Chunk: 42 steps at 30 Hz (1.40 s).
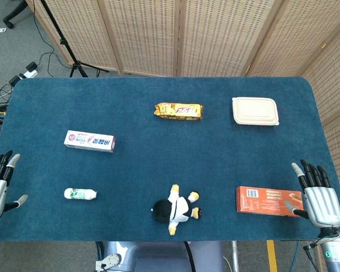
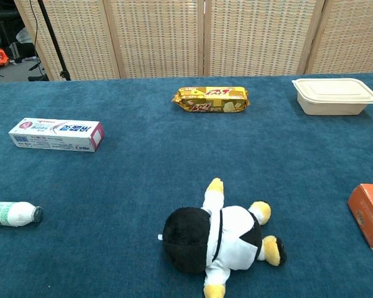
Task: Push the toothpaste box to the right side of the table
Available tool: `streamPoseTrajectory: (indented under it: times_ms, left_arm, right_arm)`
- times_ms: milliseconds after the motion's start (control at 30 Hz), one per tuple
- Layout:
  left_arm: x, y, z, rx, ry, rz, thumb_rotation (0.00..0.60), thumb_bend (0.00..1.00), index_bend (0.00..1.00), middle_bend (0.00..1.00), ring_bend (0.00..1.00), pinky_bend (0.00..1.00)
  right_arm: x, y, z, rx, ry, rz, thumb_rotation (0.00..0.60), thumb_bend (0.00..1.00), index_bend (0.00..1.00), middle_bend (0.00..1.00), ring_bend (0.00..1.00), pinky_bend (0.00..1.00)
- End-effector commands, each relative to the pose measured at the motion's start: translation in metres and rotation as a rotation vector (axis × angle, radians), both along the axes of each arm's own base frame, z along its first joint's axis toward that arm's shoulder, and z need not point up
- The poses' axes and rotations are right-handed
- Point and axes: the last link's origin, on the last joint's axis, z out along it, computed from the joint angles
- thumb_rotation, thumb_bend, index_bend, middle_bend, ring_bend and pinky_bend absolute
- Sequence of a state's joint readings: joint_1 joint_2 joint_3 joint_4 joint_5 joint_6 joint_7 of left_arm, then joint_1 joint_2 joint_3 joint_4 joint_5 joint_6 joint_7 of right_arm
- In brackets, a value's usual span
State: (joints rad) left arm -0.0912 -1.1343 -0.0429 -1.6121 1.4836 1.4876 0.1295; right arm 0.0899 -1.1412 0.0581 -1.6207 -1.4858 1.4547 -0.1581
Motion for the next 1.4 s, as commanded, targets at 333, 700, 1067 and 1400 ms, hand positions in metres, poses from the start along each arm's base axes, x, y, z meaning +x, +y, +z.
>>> streamPoseTrajectory:
  times_ms: [333, 700, 1067, 1400]
  left_arm:
    - [0.003, -0.002, -0.003, -0.008, 0.011, -0.011, 0.6, 0.01, 0.0, 0.0, 0.0, 0.0]
    - [0.001, 0.001, -0.003, -0.015, 0.002, -0.006, 0.6, 0.01, 0.0, 0.0, 0.0, 0.0]
    - [0.004, 0.001, -0.005, -0.037, -0.038, -0.023, 0.6, 0.01, 0.0, 0.0, 0.0, 0.0]
    - [0.008, 0.008, -0.004, -0.003, -0.096, -0.032, 0.6, 0.0, 0.0, 0.0, 0.0, 0.0]
  right_arm:
    - [-0.001, 0.002, 0.001, 0.004, -0.007, 0.0, 0.6, 0.26, 0.0, 0.0, 0.0, 0.0]
    - [0.0, 0.002, 0.001, 0.004, -0.002, 0.0, 0.6, 0.26, 0.0, 0.0, 0.0, 0.0]
    - [0.0, 0.003, 0.002, 0.002, -0.008, 0.006, 0.6, 0.26, 0.0, 0.0, 0.0, 0.0]
    - [0.0, 0.002, 0.0, 0.006, -0.007, 0.002, 0.6, 0.26, 0.0, 0.0, 0.0, 0.0]
